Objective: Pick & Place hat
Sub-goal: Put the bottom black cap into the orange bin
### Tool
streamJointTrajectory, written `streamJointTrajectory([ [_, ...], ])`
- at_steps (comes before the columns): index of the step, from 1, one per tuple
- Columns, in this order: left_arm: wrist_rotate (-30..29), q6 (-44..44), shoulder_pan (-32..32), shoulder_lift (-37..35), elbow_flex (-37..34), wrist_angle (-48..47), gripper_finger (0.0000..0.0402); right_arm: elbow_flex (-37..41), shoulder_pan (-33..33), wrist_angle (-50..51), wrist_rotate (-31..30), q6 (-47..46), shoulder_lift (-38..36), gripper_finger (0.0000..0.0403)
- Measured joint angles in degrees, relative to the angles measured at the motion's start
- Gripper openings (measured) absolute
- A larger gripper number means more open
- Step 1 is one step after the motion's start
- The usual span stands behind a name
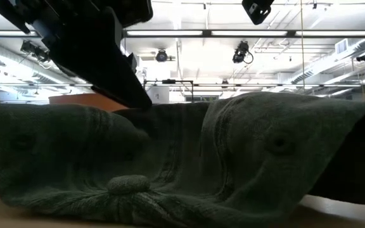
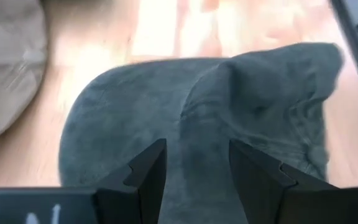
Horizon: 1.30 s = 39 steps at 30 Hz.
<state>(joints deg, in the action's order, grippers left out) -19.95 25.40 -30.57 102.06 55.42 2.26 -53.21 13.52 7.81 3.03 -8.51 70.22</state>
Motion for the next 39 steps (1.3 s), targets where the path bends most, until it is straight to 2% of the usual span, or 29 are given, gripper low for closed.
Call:
streamJointTrajectory([
  [5,0.0,-4.0,-1.3,0.0,0.0,0.7,0.0177,0.0,0.0,0.2,0.0,0.0,0.0,0.0135],
  [14,-2.6,-4.2,-1.1,0.0,0.0,-0.9,0.0176,0.0,0.0,0.6,0.0,0.5,0.0,0.0135],
  [26,-2.4,-3.3,-1.9,4.0,0.2,-0.6,0.017,0.0,0.0,2.4,0.0,0.2,0.0,0.0135],
  [29,-2.7,-3.2,-1.9,4.0,0.2,-0.8,0.0137,0.0,0.0,2.4,0.0,0.1,0.0,0.0135],
  [35,-2.5,-2.0,-1.8,3.6,0.1,-1.1,0.0018,0.0,0.0,2.4,-1.0,0.0,0.0,0.0135],
  [39,-2.1,1.0,-1.7,1.1,0.0,-2.4,0.0013,0.0,0.0,2.3,-1.0,0.0,0.0,0.0135],
])
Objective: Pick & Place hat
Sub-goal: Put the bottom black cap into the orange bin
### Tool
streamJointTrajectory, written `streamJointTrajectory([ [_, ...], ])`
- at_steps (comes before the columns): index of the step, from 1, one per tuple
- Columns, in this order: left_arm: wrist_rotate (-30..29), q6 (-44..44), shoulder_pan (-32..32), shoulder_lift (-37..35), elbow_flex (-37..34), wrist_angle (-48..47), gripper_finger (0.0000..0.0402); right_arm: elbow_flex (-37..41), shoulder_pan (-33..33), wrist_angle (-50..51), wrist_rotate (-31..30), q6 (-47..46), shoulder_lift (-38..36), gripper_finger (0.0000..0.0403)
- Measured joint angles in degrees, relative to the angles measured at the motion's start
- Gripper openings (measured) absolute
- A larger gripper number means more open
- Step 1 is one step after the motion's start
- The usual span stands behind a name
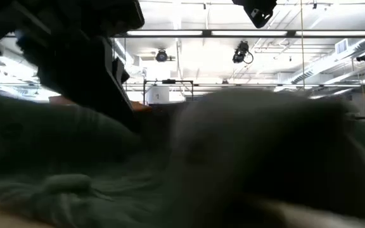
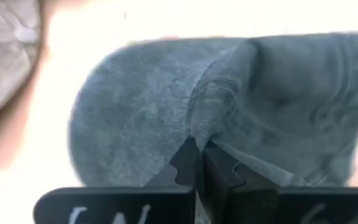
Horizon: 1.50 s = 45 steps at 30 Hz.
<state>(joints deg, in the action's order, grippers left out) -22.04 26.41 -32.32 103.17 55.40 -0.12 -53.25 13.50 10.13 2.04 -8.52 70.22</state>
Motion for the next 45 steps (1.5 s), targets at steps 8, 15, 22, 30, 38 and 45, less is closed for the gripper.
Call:
streamJointTrajectory([
  [8,-2.5,-0.1,0.6,-11.6,0.1,-7.0,0.0006,0.0,0.0,-0.5,0.0,0.0,0.0,0.0135],
  [15,-8.6,-0.1,2.3,-24.2,0.1,-24.0,0.0006,0.0,0.0,-0.7,0.0,0.0,0.0,0.0135],
  [22,-11.0,-0.2,7.5,-36.4,0.1,-39.1,0.0005,0.0,0.0,-0.7,-0.1,0.0,0.0,0.0135],
  [30,-14.6,-19.6,18.7,-46.2,0.1,-51.6,0.0005,0.0,-0.2,-0.7,-0.1,0.0,0.0,0.0135],
  [38,-14.9,-38.2,35.8,-49.9,0.1,-53.3,0.0005,0.0,-1.6,-0.7,-0.1,0.0,0.0,0.0135],
  [45,-10.7,-51.9,50.1,-49.9,0.1,-52.7,0.0005,0.0,-3.8,-0.7,-0.3,0.0,0.0,0.0135],
])
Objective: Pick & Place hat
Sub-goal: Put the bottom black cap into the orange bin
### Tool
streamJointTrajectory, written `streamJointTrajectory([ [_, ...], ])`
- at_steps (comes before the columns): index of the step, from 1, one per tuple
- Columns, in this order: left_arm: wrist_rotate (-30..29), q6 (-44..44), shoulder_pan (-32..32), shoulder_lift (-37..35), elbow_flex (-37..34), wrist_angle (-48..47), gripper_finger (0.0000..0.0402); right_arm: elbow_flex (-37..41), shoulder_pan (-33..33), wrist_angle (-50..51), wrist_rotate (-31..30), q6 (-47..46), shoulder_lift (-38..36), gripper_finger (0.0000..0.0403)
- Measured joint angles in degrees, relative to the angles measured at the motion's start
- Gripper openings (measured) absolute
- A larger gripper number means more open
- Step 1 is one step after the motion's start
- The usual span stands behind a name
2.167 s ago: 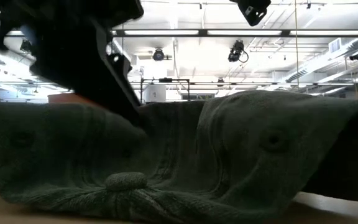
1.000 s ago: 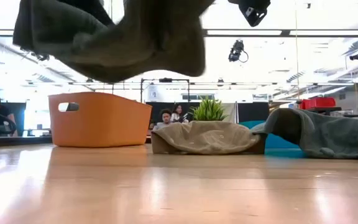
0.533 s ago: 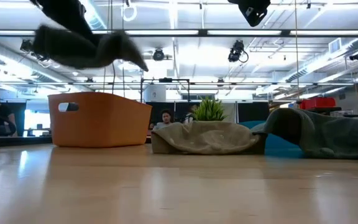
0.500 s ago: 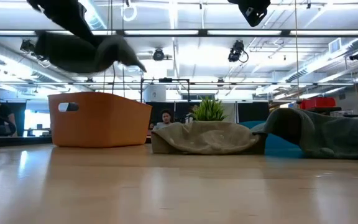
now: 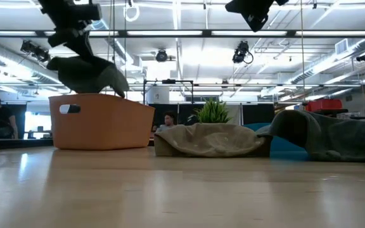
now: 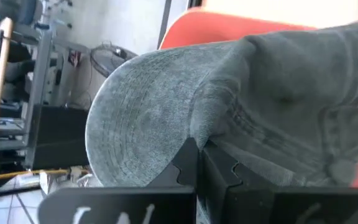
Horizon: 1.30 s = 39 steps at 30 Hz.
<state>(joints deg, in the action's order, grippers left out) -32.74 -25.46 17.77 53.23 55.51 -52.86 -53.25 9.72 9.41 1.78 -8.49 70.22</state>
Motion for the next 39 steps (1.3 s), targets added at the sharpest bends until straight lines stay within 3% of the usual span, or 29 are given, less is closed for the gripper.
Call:
streamJointTrajectory([
  [7,4.6,-9.0,9.7,0.3,0.0,3.8,0.0004,0.0,-1.8,0.0,-0.5,0.0,0.0,0.0135],
  [14,14.2,-11.3,14.8,3.6,0.0,4.1,0.0004,0.0,-2.3,0.0,-2.9,0.0,0.0,0.0135],
  [28,16.3,-9.0,14.8,19.5,0.0,7.0,0.0005,0.0,-2.3,0.0,-2.9,0.0,0.0,0.0135],
  [34,21.0,-10.7,14.7,23.8,0.0,12.7,0.0004,0.0,-2.3,0.0,-2.9,0.0,0.0,0.0135],
  [39,21.3,-5.0,14.9,26.8,0.0,13.9,0.0031,0.0,-2.3,0.0,-2.9,0.0,0.0,0.0135],
])
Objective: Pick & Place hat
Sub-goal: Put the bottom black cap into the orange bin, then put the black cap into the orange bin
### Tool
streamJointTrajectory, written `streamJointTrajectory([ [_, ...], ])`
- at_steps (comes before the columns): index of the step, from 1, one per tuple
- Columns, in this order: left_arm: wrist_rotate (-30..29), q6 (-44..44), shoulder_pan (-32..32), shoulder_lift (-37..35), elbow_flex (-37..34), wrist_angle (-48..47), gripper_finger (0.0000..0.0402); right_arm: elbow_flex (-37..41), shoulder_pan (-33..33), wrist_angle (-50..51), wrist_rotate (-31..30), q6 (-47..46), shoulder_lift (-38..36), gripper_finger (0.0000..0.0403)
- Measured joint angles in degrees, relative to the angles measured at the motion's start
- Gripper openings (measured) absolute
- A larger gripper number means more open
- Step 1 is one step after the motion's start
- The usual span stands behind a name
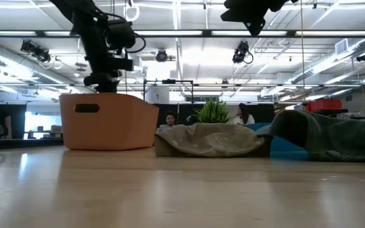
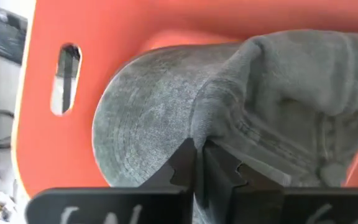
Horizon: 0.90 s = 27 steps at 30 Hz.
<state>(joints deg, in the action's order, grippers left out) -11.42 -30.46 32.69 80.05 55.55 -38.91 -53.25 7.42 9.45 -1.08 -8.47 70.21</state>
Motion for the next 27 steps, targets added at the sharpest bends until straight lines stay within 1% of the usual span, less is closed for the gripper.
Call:
streamJointTrajectory([
  [6,-0.3,1.9,0.0,2.0,0.0,0.0,0.0076,0.0,0.0,0.0,0.0,0.0,0.0,0.0135],
  [9,-0.1,5.2,-0.1,2.0,0.0,-0.1,0.0106,0.0,0.0,0.0,0.0,0.0,0.0,0.0135],
  [11,-0.1,7.4,-0.6,1.5,0.0,-0.3,0.0126,0.0,0.0,0.0,0.0,0.0,0.0,0.0135],
  [15,0.0,8.2,-1.9,-1.6,0.0,-0.5,0.0153,0.0,0.0,0.0,0.0,0.0,0.0,0.0135],
  [19,0.0,12.1,-2.7,-5.6,0.0,-1.8,0.017,0.0,0.0,0.0,0.0,0.0,0.0,0.0135],
  [23,0.0,16.4,-3.5,-9.9,0.0,-2.7,0.0174,0.0,0.0,0.0,0.0,0.0,0.0,0.0135],
  [27,4.4,23.5,-5.7,-14.6,0.0,-2.1,0.0174,0.0,0.0,-1.0,0.0,0.0,0.0,0.0135],
])
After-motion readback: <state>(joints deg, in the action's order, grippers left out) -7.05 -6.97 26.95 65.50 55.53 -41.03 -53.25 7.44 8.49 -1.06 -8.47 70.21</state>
